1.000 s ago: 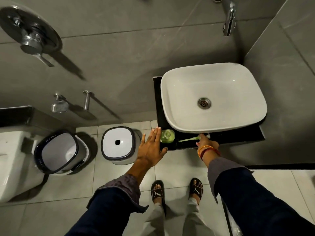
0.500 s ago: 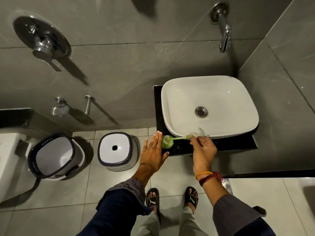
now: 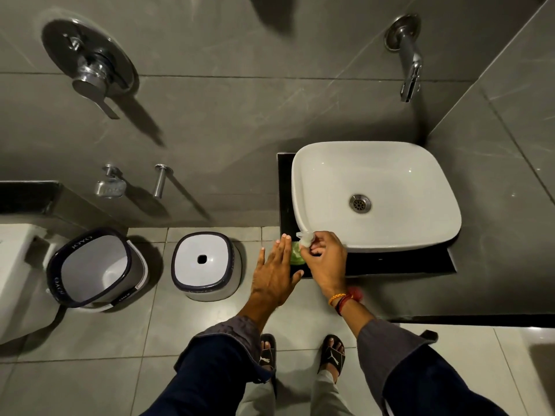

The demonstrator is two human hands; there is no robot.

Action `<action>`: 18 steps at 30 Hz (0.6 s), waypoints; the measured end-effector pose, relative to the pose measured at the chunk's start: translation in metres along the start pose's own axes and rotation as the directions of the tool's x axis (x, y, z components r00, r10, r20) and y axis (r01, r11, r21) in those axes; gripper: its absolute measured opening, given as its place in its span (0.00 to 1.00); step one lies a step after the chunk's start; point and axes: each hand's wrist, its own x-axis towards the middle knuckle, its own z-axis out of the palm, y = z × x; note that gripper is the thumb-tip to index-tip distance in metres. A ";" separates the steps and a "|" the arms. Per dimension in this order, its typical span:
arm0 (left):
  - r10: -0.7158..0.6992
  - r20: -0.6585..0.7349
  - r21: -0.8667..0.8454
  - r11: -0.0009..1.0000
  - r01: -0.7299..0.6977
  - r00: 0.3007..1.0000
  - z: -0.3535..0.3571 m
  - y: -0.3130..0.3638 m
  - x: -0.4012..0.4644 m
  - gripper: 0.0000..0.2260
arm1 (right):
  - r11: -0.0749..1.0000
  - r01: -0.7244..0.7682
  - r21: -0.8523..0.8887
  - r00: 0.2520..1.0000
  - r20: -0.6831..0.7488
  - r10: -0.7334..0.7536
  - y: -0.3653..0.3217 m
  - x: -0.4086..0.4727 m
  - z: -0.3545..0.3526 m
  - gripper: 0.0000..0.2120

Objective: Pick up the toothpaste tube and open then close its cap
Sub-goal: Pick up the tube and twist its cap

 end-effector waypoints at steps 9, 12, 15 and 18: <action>0.022 0.026 0.022 0.999 -0.023 0.999 -0.006 0.001 -0.002 0.37 | 0.966 0.051 -0.253 0.994 0.108 -0.025 0.010 0.005 0.018 0.10; 0.019 0.025 0.042 0.999 -0.020 1.000 -0.007 0.001 -0.002 0.37 | 0.951 0.076 -0.300 0.992 0.123 -0.040 0.006 0.006 0.015 0.15; 0.019 0.027 0.052 0.998 -0.020 0.999 -0.007 0.002 -0.002 0.37 | 0.950 0.101 -0.294 0.984 0.168 -0.052 0.004 0.003 0.014 0.21; 0.015 0.025 0.056 0.998 -0.017 1.000 -0.006 0.003 -0.002 0.38 | 0.944 0.115 -0.310 0.983 0.175 -0.062 0.002 0.005 0.017 0.14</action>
